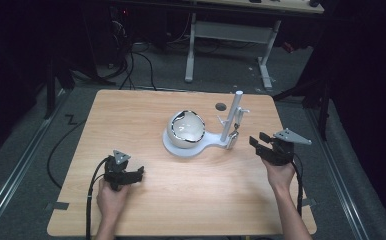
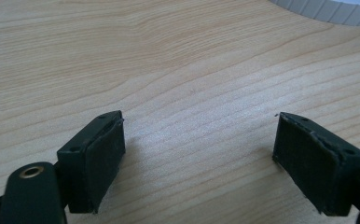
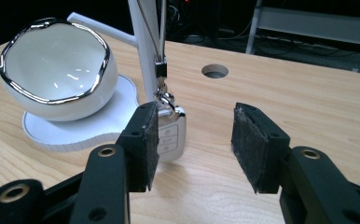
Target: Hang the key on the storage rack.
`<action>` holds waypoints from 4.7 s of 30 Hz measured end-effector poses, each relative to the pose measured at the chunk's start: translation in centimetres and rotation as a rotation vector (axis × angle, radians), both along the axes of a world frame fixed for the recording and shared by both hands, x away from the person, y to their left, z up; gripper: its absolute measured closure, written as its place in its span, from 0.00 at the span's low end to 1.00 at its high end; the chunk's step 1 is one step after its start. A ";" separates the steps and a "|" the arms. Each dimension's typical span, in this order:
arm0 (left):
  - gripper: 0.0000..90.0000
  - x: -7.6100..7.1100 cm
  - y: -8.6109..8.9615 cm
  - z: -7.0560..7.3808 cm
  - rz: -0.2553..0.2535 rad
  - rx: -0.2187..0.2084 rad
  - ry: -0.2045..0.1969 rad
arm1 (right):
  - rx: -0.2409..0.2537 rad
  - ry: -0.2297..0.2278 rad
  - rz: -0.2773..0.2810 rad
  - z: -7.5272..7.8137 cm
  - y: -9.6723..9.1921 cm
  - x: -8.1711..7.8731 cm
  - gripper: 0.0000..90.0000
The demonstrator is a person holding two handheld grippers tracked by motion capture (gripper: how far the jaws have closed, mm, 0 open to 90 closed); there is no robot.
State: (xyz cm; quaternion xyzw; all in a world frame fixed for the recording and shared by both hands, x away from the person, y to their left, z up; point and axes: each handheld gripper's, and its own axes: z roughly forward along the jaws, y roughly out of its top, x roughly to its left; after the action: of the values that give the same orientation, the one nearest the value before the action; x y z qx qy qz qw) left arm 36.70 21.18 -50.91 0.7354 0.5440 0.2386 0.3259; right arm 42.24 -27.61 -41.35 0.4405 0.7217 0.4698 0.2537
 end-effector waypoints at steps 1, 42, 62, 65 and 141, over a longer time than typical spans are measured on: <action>0.19 0.0 0.0 0.0 0.000 0.000 0.000 | 0.004 0.003 0.000 -0.2 -0.1 -0.1 0.57; 0.19 0.0 0.0 0.0 0.000 0.000 0.000 | 0.056 -0.017 -0.025 -1.8 -2.3 -3.3 0.64; 0.19 0.0 0.0 0.0 0.001 0.000 0.000 | 0.030 0.035 -0.058 -3.9 -2.9 -3.3 0.65; 0.19 0.0 0.0 0.0 0.001 0.000 0.000 | 0.032 0.039 -0.063 -4.1 -3.0 -3.2 0.65; 0.19 0.0 0.0 0.0 0.001 0.000 0.001 | -0.126 0.231 -0.132 -8.9 -1.9 0.2 0.61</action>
State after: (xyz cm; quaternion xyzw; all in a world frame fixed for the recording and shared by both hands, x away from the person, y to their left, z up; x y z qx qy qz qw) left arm 36.70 21.17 -50.91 0.7351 0.5446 0.2384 0.3257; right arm 42.42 -29.46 -50.28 0.5215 0.7434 0.3521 0.2267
